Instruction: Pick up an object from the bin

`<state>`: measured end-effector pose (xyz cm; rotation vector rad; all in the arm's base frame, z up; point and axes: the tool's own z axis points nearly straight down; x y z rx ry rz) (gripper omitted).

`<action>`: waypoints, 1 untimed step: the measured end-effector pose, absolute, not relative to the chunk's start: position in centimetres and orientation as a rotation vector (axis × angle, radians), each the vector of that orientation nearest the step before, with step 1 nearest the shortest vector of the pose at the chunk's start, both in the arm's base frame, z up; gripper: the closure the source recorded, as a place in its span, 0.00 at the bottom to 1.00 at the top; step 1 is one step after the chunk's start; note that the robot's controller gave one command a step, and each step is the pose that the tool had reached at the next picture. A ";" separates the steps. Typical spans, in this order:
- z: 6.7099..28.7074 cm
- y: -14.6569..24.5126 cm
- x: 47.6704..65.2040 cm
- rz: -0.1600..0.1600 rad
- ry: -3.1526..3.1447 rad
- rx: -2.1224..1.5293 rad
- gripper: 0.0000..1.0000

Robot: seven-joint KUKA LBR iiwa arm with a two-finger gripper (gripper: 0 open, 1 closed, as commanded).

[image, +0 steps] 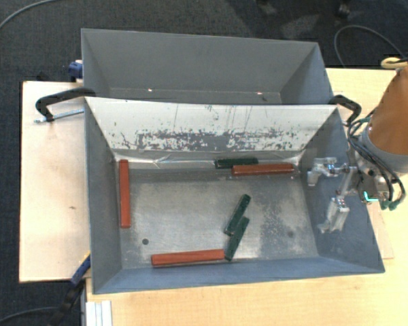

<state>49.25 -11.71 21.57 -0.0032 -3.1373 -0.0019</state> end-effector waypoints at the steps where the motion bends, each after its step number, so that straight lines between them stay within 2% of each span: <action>1: 9.8 -4.4 50.3 -0.007 -3.131 0.173 0.00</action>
Offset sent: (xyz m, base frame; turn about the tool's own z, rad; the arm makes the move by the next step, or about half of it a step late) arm 0.0116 0.0687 -0.1136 -0.1071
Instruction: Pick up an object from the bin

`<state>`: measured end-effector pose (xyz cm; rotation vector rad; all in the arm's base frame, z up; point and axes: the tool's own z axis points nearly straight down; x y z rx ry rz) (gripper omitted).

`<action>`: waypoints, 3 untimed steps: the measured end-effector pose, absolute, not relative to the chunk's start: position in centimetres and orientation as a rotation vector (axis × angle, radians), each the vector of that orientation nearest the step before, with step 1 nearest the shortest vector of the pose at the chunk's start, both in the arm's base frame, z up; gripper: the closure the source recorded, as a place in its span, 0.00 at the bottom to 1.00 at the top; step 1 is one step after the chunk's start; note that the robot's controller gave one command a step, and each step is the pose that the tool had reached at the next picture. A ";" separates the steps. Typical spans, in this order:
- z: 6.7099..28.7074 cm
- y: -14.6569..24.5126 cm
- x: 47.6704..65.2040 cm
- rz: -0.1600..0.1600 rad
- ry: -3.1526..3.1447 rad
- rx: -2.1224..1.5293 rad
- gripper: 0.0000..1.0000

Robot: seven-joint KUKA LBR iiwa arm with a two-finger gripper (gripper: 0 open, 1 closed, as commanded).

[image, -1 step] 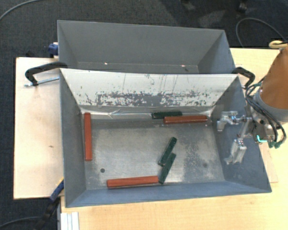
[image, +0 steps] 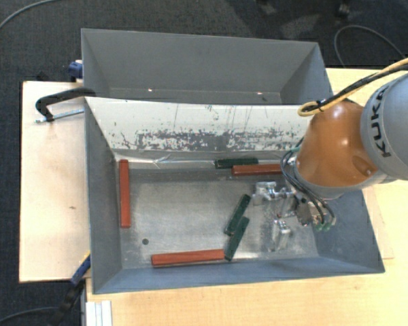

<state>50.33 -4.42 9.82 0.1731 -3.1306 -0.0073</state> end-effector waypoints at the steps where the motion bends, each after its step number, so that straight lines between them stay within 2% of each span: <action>1: 6.9 1.5 49.6 -0.006 -3.130 0.267 0.00; 2: 7.5 1.1 50.1 0.000 -3.147 0.260 1.00; 3: 17.9 2.2 55.5 0.000 -3.141 0.338 1.00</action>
Offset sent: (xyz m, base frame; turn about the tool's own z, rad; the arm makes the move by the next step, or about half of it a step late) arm -0.0070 0.0545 -0.0282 -0.0540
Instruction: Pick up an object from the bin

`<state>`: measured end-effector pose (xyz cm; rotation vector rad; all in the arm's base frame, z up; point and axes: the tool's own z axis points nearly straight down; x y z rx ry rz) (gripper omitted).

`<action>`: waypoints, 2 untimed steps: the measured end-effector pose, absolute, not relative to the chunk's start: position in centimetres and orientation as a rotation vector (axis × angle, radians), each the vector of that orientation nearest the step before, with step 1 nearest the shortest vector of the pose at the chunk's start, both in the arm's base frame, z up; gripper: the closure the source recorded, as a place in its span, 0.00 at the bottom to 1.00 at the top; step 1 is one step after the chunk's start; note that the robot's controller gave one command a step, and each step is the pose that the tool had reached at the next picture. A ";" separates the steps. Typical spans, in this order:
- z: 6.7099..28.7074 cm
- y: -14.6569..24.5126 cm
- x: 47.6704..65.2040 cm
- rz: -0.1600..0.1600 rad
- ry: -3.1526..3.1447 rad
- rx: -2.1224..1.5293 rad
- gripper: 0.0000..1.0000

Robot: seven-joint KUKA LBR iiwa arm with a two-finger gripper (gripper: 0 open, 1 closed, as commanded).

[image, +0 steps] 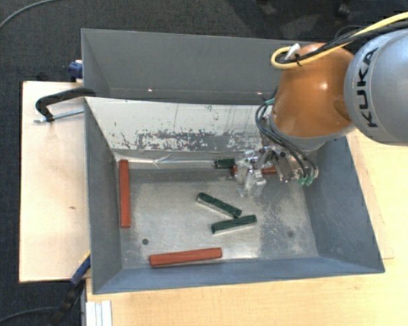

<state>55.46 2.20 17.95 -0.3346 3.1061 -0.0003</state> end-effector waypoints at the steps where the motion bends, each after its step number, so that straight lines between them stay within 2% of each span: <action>1: 17.4 2.2 55.1 0.001 3.118 -0.336 0.00; 2: 6.6 3.6 52.9 0.004 3.128 -0.355 0.00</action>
Offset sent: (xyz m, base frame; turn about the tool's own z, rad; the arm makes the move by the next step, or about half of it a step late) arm 0.0000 0.0000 0.0000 0.0000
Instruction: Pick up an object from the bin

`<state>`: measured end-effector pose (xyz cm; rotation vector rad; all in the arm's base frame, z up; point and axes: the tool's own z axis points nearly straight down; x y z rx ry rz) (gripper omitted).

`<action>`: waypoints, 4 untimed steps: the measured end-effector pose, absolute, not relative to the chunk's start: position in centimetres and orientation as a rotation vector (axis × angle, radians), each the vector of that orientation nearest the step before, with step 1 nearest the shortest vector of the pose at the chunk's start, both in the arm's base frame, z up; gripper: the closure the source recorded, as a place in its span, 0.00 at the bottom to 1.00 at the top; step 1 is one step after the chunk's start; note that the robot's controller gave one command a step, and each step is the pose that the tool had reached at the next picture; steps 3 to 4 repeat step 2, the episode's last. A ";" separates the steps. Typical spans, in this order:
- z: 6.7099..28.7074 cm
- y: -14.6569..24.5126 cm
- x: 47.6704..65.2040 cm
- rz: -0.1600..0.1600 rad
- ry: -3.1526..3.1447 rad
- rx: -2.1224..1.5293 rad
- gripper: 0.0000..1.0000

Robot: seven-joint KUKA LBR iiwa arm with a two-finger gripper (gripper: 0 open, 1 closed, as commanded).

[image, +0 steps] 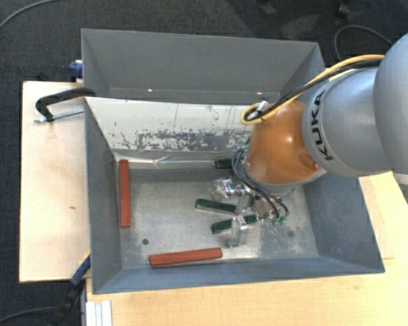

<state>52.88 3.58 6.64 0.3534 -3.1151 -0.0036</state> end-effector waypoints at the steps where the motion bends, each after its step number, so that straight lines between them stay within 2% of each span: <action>1: 7.1 3.6 53.2 -0.002 -3.124 0.354 1.00; 2: 20.0 7.0 58.1 -0.003 -3.140 0.349 1.00; 4: 20.0 7.0 58.1 -0.003 -3.140 0.349 1.00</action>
Offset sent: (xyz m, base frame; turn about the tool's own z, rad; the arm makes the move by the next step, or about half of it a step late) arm 0.0000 0.0000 0.0000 0.0000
